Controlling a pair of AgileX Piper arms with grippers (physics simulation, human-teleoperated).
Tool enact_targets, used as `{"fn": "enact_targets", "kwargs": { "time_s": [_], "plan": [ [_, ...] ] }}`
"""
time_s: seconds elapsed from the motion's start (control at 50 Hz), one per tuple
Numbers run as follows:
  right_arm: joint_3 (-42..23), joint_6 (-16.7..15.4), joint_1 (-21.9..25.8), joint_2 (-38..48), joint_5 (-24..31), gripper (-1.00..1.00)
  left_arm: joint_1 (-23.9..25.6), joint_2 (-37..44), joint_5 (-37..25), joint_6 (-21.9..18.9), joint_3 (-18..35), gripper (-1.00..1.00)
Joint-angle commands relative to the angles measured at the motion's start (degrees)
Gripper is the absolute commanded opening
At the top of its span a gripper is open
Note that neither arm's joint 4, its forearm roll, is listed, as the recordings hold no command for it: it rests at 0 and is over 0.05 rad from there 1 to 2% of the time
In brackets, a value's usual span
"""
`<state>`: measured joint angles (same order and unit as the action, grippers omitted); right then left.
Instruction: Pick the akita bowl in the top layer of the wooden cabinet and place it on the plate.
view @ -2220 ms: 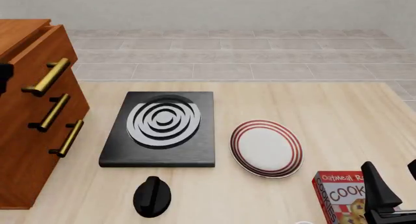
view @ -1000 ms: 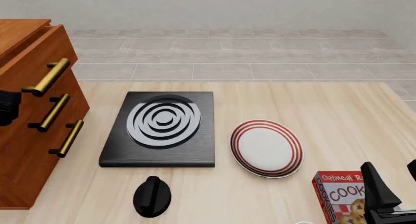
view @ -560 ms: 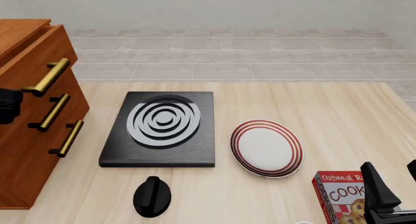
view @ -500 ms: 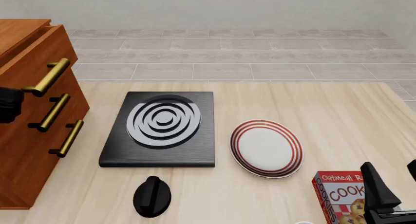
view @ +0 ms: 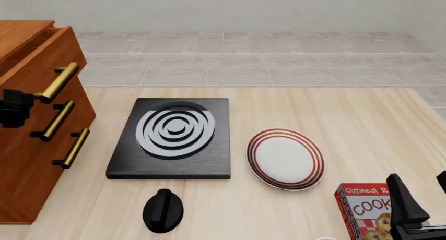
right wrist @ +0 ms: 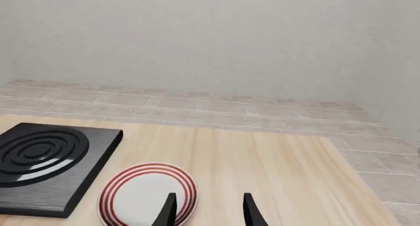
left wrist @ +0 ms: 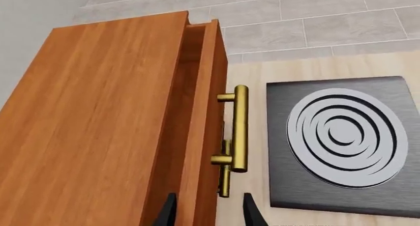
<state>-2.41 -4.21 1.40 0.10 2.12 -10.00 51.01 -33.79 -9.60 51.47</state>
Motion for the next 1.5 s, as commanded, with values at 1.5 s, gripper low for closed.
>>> {"fn": "enact_targets", "kwargs": {
  "time_s": [1.5],
  "plan": [
    [-0.99, 0.46, -0.27, -0.07, 0.18, 1.0, 17.9, 7.2, -5.04, 4.19, 3.68, 1.0]
  ]
}}
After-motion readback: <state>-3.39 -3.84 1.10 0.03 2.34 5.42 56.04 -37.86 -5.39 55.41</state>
